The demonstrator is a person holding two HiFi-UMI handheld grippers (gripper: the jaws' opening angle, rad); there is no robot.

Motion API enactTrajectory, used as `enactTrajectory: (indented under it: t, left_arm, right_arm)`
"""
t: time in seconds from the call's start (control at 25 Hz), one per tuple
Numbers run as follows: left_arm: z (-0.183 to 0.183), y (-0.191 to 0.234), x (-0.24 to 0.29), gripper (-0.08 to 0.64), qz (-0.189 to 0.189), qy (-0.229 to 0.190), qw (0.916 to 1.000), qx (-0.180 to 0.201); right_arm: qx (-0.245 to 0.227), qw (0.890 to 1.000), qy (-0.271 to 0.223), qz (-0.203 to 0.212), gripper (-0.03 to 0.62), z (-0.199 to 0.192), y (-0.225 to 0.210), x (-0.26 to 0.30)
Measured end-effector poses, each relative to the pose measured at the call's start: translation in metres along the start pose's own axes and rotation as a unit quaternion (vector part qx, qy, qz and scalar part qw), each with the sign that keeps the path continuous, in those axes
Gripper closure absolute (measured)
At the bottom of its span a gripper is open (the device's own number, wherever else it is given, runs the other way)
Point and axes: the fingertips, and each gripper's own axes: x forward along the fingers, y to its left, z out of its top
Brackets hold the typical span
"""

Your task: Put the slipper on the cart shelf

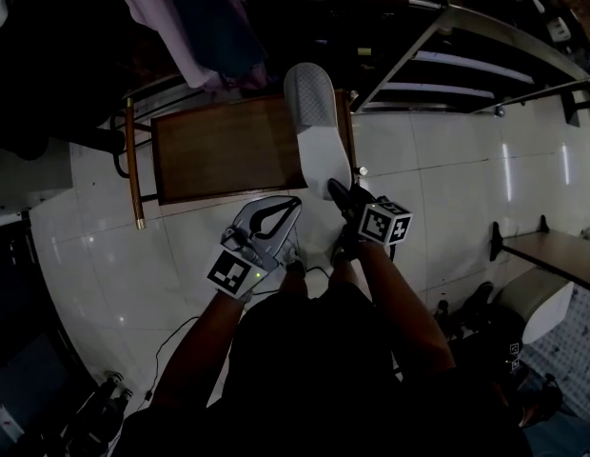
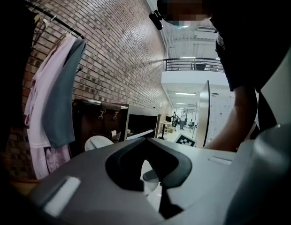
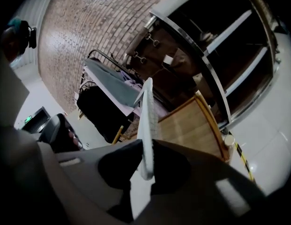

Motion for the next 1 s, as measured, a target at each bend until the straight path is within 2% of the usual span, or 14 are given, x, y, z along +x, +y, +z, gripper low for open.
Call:
enactTrajectory:
  t: [0.2, 0.36, 0.56, 0.68, 0.84, 0.92, 1.0]
  left_arm:
    - [0.026, -0.009, 0.002, 0.555, -0.006, -0.020, 0.9997, 0.013]
    - [0.049, -0.026, 0.002, 0.555, -0.018, -0.033, 0.9991, 0.018]
    - [0.077, -0.053, 0.006, 0.555, -0.038, -0.057, 0.9973, 0.027]
    - [0.095, -0.070, 0.012, 0.557, -0.054, -0.063, 0.9961, 0.029]
    - [0.113, -0.090, 0.017, 0.557, -0.065, -0.066, 0.9950, 0.036]
    - [0.119, -0.100, 0.020, 0.557, -0.070, -0.065, 0.9946, 0.040]
    - [0.125, -0.108, 0.023, 0.557, -0.073, -0.066, 0.9942, 0.044]
  right_arm:
    - [-0.038, 0.997, -0.055, 0.029, 0.546, 0.040, 0.047, -0.050]
    - [-0.086, 0.990, -0.111, 0.034, 0.546, 0.073, 0.081, -0.104]
    - [-0.150, 0.970, -0.188, 0.043, 0.546, 0.108, 0.120, -0.169]
    - [-0.189, 0.959, -0.206, 0.043, 0.545, 0.120, 0.134, -0.197]
    - [-0.208, 0.949, -0.234, 0.046, 0.545, 0.136, 0.154, -0.220]
    - [-0.222, 0.940, -0.253, 0.049, 0.545, 0.143, 0.170, -0.230]
    - [-0.256, 0.930, -0.263, 0.037, 0.545, 0.148, 0.177, -0.238]
